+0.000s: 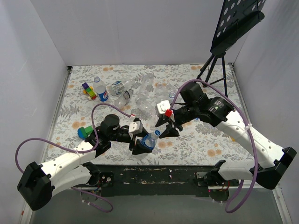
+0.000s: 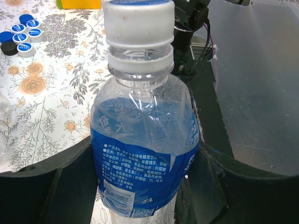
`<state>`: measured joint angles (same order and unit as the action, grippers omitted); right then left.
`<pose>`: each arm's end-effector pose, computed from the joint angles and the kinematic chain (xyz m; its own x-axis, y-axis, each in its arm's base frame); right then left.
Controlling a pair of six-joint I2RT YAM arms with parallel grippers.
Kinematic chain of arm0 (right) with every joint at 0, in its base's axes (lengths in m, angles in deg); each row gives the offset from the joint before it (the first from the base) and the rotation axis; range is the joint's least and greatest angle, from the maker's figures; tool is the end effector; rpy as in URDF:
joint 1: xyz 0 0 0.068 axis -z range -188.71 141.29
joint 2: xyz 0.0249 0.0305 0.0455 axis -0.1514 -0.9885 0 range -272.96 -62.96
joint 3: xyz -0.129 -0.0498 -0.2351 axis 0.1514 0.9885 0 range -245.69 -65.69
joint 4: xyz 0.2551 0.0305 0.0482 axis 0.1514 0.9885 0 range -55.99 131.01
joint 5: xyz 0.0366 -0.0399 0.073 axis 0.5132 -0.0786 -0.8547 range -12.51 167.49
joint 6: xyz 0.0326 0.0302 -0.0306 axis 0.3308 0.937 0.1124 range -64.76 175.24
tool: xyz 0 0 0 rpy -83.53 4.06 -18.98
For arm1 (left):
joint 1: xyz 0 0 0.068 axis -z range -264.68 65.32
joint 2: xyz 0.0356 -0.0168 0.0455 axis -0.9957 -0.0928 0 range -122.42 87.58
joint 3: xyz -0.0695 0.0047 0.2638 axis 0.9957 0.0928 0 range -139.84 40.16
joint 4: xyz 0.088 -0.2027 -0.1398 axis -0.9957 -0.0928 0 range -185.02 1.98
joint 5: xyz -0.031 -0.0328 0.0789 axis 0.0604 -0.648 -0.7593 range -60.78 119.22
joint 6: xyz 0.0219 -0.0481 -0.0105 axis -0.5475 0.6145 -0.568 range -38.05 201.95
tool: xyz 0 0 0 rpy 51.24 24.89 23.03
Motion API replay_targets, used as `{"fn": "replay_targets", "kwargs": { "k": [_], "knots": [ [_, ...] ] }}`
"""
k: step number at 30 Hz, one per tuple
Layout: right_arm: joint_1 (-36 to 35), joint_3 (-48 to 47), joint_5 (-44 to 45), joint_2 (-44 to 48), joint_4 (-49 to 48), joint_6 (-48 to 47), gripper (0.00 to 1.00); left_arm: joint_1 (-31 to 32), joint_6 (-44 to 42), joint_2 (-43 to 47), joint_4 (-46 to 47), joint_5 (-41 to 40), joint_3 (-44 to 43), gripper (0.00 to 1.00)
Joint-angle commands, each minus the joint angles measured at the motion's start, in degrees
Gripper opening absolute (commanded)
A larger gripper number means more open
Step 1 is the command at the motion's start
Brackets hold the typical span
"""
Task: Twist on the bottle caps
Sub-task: Screw the bottle cap onto the plastic bottle.
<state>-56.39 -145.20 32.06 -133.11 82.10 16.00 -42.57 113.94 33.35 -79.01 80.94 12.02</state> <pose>0.1425 0.1942 0.3988 0.2387 -0.3972 -0.8861 -0.9581 -0.2451 -0.1483 0.1326 -0.1575 0.2458 -0.6998 0.1902 -0.6886 0.7090 0.0673 -0.7020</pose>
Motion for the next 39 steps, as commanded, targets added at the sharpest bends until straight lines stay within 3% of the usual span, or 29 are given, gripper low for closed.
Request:
{"fn": "replay_targets", "kwargs": {
  "k": [1,14,22,27,34,39],
  "knots": [
    [-0.04,-2.59,-2.65,-0.42,1.56,-2.24,0.57,-0.09,0.27,0.54,1.18,0.83,-2.44,0.00],
    [-0.48,-2.15,-2.65,-2.27,1.74,-1.80,0.48,-0.10,0.88,0.63,1.97,1.01,-2.36,0.00],
    [-0.83,-1.44,-1.34,-2.45,0.16,2.32,0.28,-0.10,0.62,1.15,2.15,-3.28,-2.18,0.00],
    [-0.92,1.71,8.32,-2.27,-5.90,14.61,0.17,-0.01,-2.01,0.45,2.41,-13.56,-2.97,0.00],
    [-0.92,3.22,30.46,-3.23,-10.05,41.75,0.05,1.48,-9.29,1.33,5.83,-28.14,-5.78,0.00],
    [-1.27,2.60,35.14,-3.77,-10.73,52.15,0.02,6.58,-18.62,-0.78,8.12,-43.27,-5.53,0.00]
  ]
}}
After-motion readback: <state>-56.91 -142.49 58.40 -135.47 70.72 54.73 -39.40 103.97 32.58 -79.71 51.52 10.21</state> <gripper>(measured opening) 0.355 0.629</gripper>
